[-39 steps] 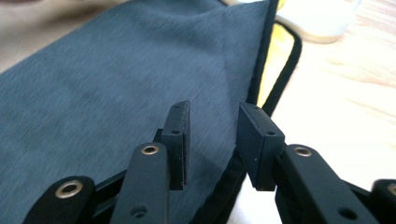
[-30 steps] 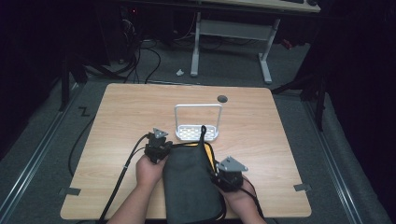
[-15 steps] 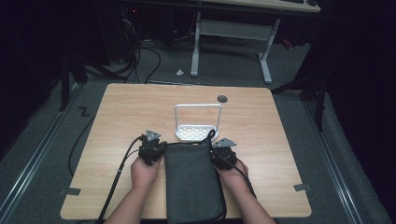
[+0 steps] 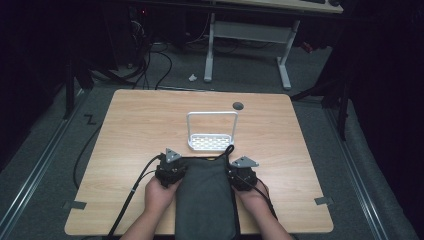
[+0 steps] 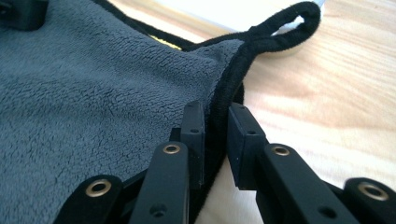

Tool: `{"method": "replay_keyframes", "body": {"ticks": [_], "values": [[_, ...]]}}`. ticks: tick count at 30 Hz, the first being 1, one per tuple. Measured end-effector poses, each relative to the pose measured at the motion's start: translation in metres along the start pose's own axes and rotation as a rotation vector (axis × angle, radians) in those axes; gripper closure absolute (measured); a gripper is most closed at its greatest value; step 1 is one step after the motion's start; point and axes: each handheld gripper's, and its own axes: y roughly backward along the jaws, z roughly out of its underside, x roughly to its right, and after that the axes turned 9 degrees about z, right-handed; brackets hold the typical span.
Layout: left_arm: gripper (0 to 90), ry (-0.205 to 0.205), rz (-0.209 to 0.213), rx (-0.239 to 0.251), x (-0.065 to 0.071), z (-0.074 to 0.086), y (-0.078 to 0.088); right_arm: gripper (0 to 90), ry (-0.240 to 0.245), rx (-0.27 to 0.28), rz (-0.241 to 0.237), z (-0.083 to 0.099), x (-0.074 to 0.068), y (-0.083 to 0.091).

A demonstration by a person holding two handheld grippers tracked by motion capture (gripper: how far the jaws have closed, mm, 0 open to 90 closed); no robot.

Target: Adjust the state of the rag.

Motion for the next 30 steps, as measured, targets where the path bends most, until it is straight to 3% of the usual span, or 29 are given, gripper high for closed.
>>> {"method": "replay_keyframes", "body": {"ticks": [14,23,26,30], "values": [[77.4,-0.037,0.076,-0.020,0.015,0.016,0.015,77.1,0.023,0.000,-0.055,0.029,-0.006,0.035],[74.5,-0.028,0.076,0.007,0.014,0.018,0.019,73.7,0.025,0.009,-0.060,0.033,-0.006,0.039],[68.0,0.005,0.067,0.030,0.005,0.017,0.023,73.6,0.028,0.013,-0.055,0.033,-0.007,0.039],[51.0,0.069,0.073,0.045,-0.008,0.016,0.025,73.1,0.026,0.013,-0.058,0.033,-0.006,0.039]]}}
